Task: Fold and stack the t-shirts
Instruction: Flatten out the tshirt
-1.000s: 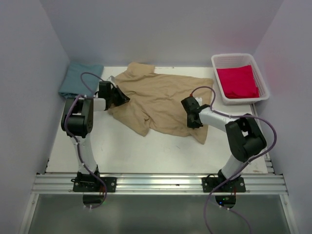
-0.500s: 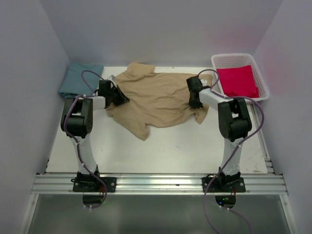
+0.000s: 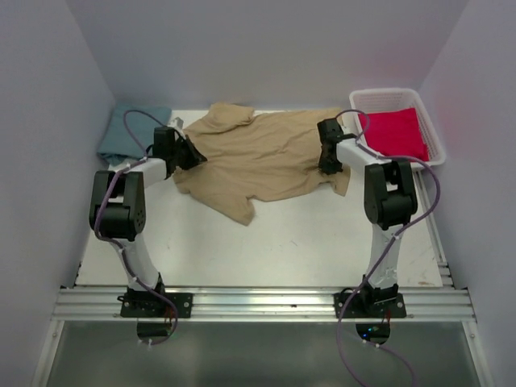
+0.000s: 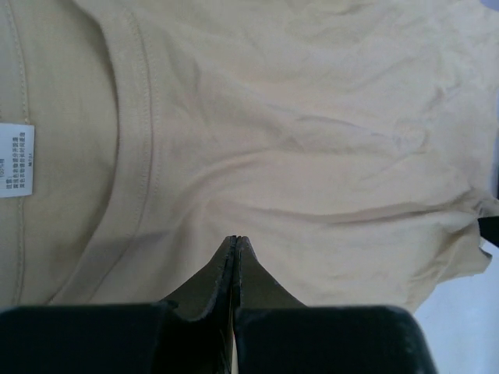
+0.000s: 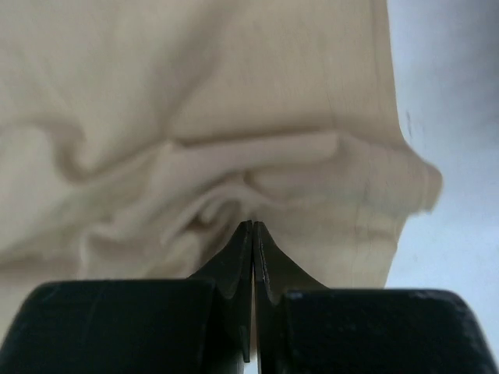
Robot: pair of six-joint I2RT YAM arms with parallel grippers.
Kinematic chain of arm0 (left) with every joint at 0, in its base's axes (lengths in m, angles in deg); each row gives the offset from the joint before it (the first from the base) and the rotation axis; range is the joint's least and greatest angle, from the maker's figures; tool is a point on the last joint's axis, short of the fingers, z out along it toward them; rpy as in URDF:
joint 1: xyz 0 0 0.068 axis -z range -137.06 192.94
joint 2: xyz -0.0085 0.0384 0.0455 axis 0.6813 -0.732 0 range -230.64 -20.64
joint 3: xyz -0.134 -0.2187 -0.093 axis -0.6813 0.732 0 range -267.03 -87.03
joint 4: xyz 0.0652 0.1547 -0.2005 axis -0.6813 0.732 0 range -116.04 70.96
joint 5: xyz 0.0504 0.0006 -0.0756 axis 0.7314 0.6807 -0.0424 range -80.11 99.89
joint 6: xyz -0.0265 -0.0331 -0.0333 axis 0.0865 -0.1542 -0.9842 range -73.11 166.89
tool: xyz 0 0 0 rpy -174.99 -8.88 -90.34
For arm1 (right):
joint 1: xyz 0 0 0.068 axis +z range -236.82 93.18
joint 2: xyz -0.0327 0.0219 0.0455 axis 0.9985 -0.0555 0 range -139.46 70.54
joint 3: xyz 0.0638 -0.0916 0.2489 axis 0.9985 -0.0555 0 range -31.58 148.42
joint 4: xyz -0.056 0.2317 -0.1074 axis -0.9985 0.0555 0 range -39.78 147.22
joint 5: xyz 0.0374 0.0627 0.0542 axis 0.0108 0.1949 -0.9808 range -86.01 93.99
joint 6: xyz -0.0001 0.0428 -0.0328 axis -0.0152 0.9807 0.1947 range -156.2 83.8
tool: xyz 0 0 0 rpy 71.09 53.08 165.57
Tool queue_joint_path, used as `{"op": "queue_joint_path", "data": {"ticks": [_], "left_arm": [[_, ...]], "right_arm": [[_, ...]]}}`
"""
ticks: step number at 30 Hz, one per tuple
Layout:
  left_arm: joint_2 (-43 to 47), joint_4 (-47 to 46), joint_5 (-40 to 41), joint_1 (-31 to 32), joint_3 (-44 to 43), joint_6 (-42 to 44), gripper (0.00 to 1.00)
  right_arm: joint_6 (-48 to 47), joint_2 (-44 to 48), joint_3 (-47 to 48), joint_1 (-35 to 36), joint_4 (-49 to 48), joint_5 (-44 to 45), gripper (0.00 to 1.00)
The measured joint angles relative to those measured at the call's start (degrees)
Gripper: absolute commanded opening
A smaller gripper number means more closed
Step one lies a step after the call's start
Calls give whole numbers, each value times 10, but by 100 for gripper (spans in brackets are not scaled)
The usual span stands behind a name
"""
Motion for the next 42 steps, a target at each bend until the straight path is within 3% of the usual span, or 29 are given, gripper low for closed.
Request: {"op": "queue_joint_path", "data": {"ticks": [4,8,17,27,38,42], "left_arm": [[78,18,26,13,9,14,0],[114,14,31,31,28,23,0],[82,33,58,101,96,36,0],[82,90,107,104,95,37,0],[244,213,129,145,234,7,0],[286,249,120,162,267,-8,0]], "right_arm": [[-1,83,-84,0,0,-13,0],[0,132,-107,0,-9,-23,0],[2,141,-173,0,-29,-50,0],[2,142,-207,0,-35,-62,0],[3,252,-344,5,-30,-102,0],[8,294,-389,36,-25,-109,0]]}}
